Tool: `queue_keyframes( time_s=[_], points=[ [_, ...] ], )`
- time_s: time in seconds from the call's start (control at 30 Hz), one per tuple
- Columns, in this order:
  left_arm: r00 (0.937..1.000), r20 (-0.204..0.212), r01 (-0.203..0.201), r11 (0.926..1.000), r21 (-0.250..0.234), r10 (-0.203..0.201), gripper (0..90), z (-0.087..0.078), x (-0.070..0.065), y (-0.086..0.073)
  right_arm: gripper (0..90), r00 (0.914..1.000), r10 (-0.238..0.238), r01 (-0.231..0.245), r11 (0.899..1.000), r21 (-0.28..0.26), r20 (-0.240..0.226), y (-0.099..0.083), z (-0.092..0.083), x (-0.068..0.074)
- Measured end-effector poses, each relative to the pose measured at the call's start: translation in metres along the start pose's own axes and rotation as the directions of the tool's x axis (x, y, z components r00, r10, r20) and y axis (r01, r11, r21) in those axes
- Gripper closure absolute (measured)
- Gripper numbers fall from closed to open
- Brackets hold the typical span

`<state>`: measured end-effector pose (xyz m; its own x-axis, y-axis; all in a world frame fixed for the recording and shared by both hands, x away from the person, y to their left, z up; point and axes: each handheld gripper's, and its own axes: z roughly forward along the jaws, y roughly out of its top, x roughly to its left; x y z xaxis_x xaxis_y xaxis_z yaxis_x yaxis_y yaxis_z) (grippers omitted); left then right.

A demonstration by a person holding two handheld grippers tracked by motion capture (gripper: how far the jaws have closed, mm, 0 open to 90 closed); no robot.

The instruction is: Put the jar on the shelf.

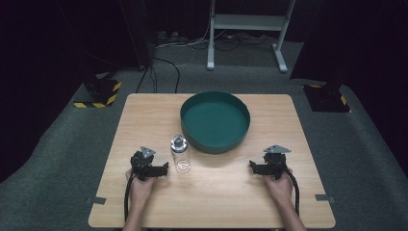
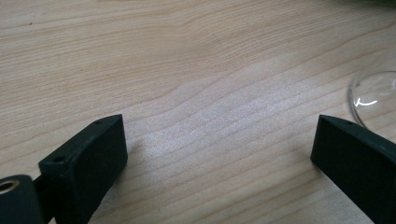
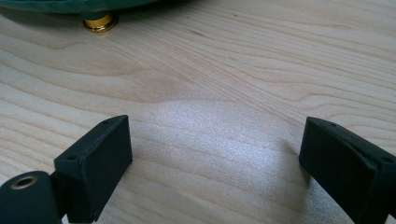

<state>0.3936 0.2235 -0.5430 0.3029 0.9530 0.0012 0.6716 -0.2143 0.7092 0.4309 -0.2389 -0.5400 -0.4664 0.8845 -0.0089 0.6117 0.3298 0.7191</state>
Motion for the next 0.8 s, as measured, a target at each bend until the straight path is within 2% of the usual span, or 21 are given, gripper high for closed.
queue_keyframes(
  time_s=[0.27,0.37,0.47,0.6,0.8],
  points=[
    [1.0000,0.001,-0.001,1.0000,0.003,0.001,4.0,-0.001,0.000,0.000,9.4,1.0000,0.000,0.000,1.000,0.000,0.000,0.000,0.000,0.000],
    [0.9999,0.006,-0.009,0.9997,0.023,0.009,4.9,-0.004,-0.001,0.000,9.4,1.0000,0.000,0.000,1.000,-0.001,0.000,0.000,0.000,0.000],
    [0.9997,0.018,-0.019,0.9998,0.011,0.019,4.0,-0.010,-0.003,0.000,9.4,1.0000,0.000,0.000,1.000,0.000,0.000,0.000,0.000,0.000],
    [0.9988,0.038,-0.028,0.9987,-0.043,0.030,4.4,-0.024,-0.008,0.002,9.5,1.0000,-0.001,0.001,1.000,0.000,0.000,0.000,0.000,0.000],
    [0.9964,0.066,-0.049,0.9968,-0.063,0.053,4.3,-0.040,-0.016,0.002,9.4,1.0000,-0.001,0.001,1.000,-0.001,0.000,0.000,0.000,0.000]
  ],
)
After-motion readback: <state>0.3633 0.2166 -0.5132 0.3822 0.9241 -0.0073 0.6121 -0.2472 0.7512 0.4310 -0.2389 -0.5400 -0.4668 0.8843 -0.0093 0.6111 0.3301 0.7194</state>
